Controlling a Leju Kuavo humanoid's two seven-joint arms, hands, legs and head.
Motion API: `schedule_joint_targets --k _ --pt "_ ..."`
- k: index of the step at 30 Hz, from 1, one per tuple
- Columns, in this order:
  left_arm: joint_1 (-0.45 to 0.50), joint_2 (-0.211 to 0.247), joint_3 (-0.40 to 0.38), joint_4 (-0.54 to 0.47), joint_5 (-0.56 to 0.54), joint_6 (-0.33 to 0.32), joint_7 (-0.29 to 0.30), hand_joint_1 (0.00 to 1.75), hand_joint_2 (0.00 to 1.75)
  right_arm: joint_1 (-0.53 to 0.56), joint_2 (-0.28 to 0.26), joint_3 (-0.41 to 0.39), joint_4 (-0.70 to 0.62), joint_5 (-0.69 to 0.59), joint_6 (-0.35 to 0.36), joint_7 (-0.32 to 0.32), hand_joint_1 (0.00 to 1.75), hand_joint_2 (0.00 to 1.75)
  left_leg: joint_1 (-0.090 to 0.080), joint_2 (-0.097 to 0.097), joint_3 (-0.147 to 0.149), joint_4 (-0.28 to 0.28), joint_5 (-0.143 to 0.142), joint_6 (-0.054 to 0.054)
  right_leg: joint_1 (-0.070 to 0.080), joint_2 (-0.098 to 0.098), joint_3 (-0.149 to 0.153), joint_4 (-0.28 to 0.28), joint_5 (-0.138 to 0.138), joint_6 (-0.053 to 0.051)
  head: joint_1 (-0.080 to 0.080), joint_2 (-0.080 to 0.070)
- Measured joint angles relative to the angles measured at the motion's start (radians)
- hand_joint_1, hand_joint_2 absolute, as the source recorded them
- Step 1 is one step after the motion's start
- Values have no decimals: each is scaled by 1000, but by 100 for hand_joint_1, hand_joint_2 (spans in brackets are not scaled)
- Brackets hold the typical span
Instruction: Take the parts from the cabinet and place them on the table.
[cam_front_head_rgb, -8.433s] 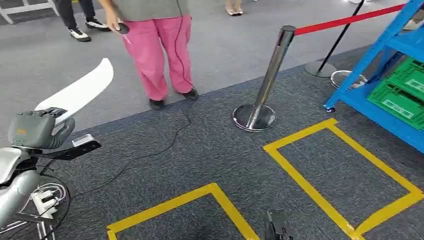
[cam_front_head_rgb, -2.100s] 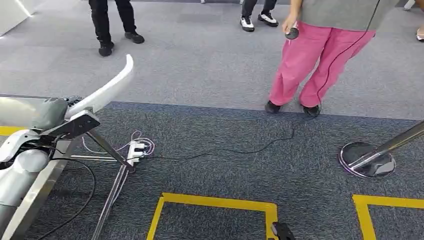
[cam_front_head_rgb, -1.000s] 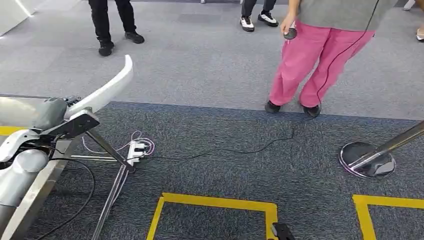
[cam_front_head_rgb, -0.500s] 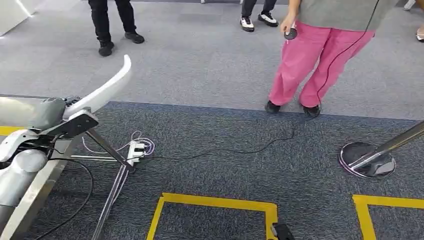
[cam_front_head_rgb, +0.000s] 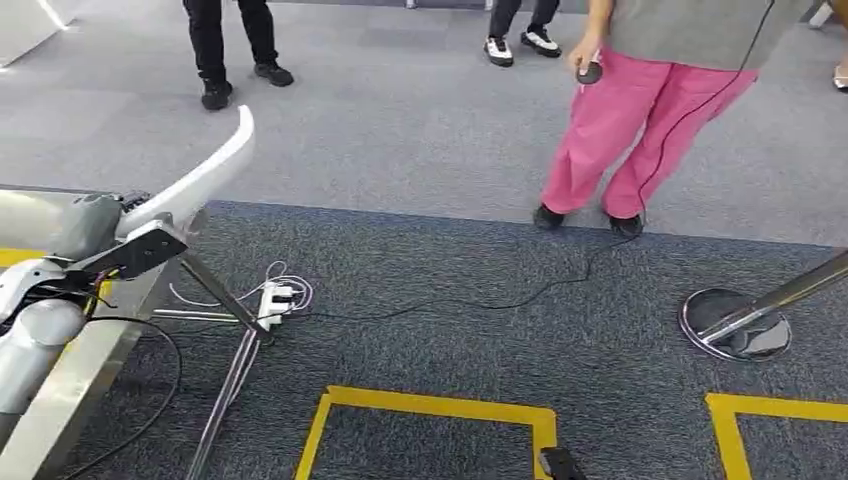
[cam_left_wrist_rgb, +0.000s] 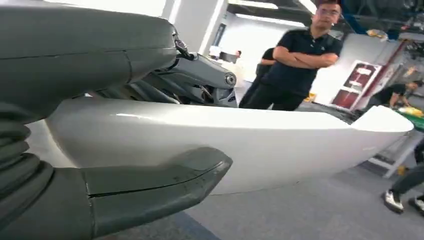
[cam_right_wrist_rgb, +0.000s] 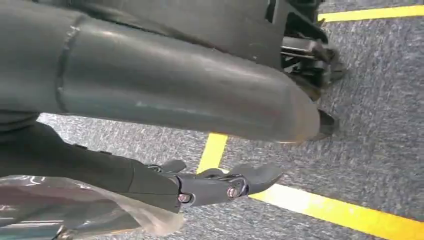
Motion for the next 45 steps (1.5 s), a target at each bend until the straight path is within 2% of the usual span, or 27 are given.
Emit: schedule_joint_targets --k 2,4,5,7,8,9,13,16,18,19,22,23,24,28,29,30,31,33,34,35,37,38,39,40,43,44,45 --pt "6 0 0 -2 0 1 0 175 175 2 0 0 0 0 -1 3 0 0 0 -12 -1 0 0 0 -3 0 -82 171 -71 5 3 0" --pt "14 0 0 -2 1 1 -2 175 175 5 0 0 0 0 -1 4 0 0 2 -28 -1 1 -1 0 -5 0 -130 252 -81 12 4 0" --pt "17 0 0 -2 1 1 -2 175 175 6 0 0 0 0 -1 4 0 0 4 -39 0 1 -2 -4 -9 0 -119 220 -50 15 3 0" --pt "17 0 0 -3 1 1 -3 175 175 6 0 0 0 0 -2 5 0 0 11 -63 0 9 -8 -16 -21 18 -35 40 50 23 3 0" --pt "17 0 0 -5 1 1 -3 175 175 7 0 0 0 -1 -3 5 0 0 14 -73 -3 17 -14 -26 -32 62 -2 -32 67 30 4 0" --pt "14 2 1 -5 1 2 -3 175 175 7 0 0 0 -2 -3 6 0 0 11 -87 -17 29 -18 -36 -34 105 25 -50 46 28 7 0" --pt "27 8 3 -9 1 5 -6 175 175 8 -1 0 0 -6 -6 8 0 0 25 -132 -29 22 -8 -63 -24 55 24 -49 44 -6 6 0" --pt "25 11 4 -12 1 7 -8 175 175 7 -2 0 0 -3 -5 6 0 0 17 -16 -92 161 -78 -63 -15 14 35 -55 40 -31 -3 0" --pt "31 10 4 -12 1 7 -8 175 175 10 -3 0 0 -3 -4 6 0 0 16 1 -170 314 -133 -61 -6 -17 38 -55 35 -38 -3 0" --pt "35 10 4 -12 1 7 -9 175 175 10 -3 0 0 -4 -4 6 0 0 15 2 -188 343 -132 -59 -2 -32 39 -55 33 -40 -4 0" --pt "37 11 6 -13 1 7 -9 175 175 7 -3 0 0 -6 -4 6 0 0 6 18 -108 176 -21 -42 5 -72 51 -55 24 -41 -3 0" --pt "36 11 10 -14 1 7 -8 175 175 7 -3 0 0 -6 -5 6 0 0 -3 59 -61 86 19 -31 7 -83 59 -55 19 -39 -4 0" --pt "33 11 14 -14 2 7 -9 175 175 7 -3 0 0 -6 -4 6 0 0 -20 110 -43 61 0 -26 14 -94 61 -55 15 -33 -3 0" --pt "31 13 23 -17 8 8 -9 175 175 4 -2 1 0 -8 -4 6 0 0 -25 62 -48 36 2 -11 17 -150 71 -60 5 -14 -1 0" --pt "34 12 25 -19 10 8 -9 175 175 1 -3 1 0 -8 -4 6 0 0 -14 52 -40 27 8 -6 11 -120 58 -53 -5 -6 0 0" --pt "28 13 26 -21 11 8 -10 175 175 0 -3 1 0 -8 -4 5 0 0 -12 39 -40 26 8 -1 7 -52 48 -18 -28 -4 0 0" --pt "24 11 26 -22 11 8 -10 175 175 0 -3 1 0 -8 -4 6 0 0 -11 26 -41 26 9 3 6 -20 16 53 -62 -3 4 0" --pt "29 3 26 -22 12 8 -13 175 175 4 -3 1 0 -8 -4 6 0 0 -11 -4 -41 26 9 4 6 -1 -69 212 -120 0 8 0" --pt "32 2 26 -22 12 8 -13 175 175 7 -3 2 0 -8 -4 6 0 0 -12 -19 -41 27 9 4 6 -1 -99 255 -122 1 7 0" --pt "34 2 25 -22 13 8 -13 175 175 8 -3 2 0 -7 -4 7 0 0 -12 -33 -40 27 9 4 6 -1 -104 246 -99 0 7 0" --pt "33 2 26 -22 13 8 -13 175 175 6 -3 2 0 -6 -4 7 0 0 -10 -64 -38 28 8 2 4 8 -53 108 -1 -2 7 0" --pt "33 2 26 -22 13 8 -13 175 175 5 -3 2 0 -6 -4 7 0 0 -7 -79 -37 30 6 -1 -2 39 -12 10 51 -1 7 0" --pt "32 1 26 -22 14 8 -13 175 175 5 -3 2 0 -7 -5 8 0 0 -6 -90 -41 32 5 -8 -8 99 8 -27 39 -3 6 0" --pt "27 2 26 -22 16 8 -13 175 175 6 -3 3 0 -7 -4 8 0 0 -7 -106 -50 41 6 -14 -12 105 25 -57 36 -5 5 0" --pt "35 8 27 -22 18 9 -15 175 175 6 -4 3 0 -7 -5 10 0 0 4 -143 -58 29 17 -36 -2 70 29 -52 37 -18 7 0" --pt "37 11 29 -23 19 9 -15 175 175 4 -3 3 0 -6 -6 10 0 0 4 -123 -62 35 10 -39 -8 54 34 -63 42 -29 5 0" --pt "34 13 32 -23 19 9 -15 175 175 3 -4 3 0 -6 -6 10 0 0 -5 -60 -72 59 -6 -41 -6 41 39 -65 41 -35 1 0"
